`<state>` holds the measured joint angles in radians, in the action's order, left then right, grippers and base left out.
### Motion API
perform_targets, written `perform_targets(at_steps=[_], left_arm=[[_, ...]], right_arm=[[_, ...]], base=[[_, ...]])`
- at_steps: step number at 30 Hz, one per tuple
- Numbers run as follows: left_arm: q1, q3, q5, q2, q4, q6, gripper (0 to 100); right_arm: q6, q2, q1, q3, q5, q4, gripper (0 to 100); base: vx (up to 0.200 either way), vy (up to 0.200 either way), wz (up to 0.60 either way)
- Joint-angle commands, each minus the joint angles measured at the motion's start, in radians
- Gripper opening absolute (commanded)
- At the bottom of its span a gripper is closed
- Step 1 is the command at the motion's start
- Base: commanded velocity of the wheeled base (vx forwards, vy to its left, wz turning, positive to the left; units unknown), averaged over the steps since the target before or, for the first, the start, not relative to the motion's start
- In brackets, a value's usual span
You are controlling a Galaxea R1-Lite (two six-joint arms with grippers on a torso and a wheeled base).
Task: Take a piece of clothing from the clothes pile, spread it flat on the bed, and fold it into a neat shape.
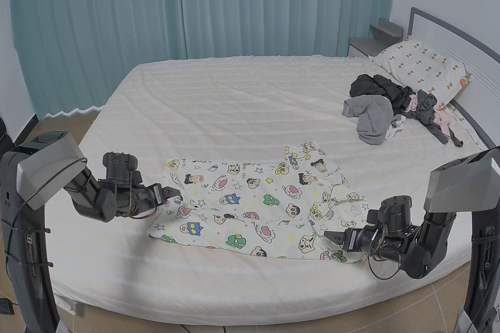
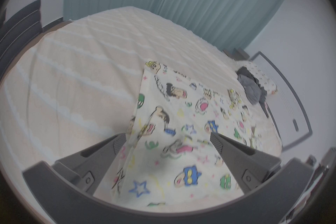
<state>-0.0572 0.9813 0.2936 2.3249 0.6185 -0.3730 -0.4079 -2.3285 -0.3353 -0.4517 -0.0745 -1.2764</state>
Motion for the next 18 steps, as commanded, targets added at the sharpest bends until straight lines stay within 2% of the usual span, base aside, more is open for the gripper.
perform_targets(at_steps=[1, 11, 17, 18], left_arm=[[0.050, -0.067, 0.068, -0.016, 0.001, 0.068, 100], [0.042, -0.101, 0.078, 0.001, 0.006, 0.100, 100], [0.042, -0.147, 0.085, 0.001, 0.058, 0.095, 100], [0.042, -0.185, 0.085, 0.001, 0.115, 0.092, 100]], right_arm=[[-0.002, -0.002, -0.002, -0.001, -0.001, -0.006, 100], [-0.008, 0.011, -0.002, 0.001, 0.002, -0.008, 100], [-0.023, 0.014, 0.001, -0.010, -0.001, -0.011, 100], [-0.069, 0.023, 0.001, -0.030, 0.002, -0.011, 100]], base=[[0.000, 0.000, 0.00], [0.000, 0.000, 0.00], [0.000, 0.000, 0.00], [0.000, 0.000, 0.00]])
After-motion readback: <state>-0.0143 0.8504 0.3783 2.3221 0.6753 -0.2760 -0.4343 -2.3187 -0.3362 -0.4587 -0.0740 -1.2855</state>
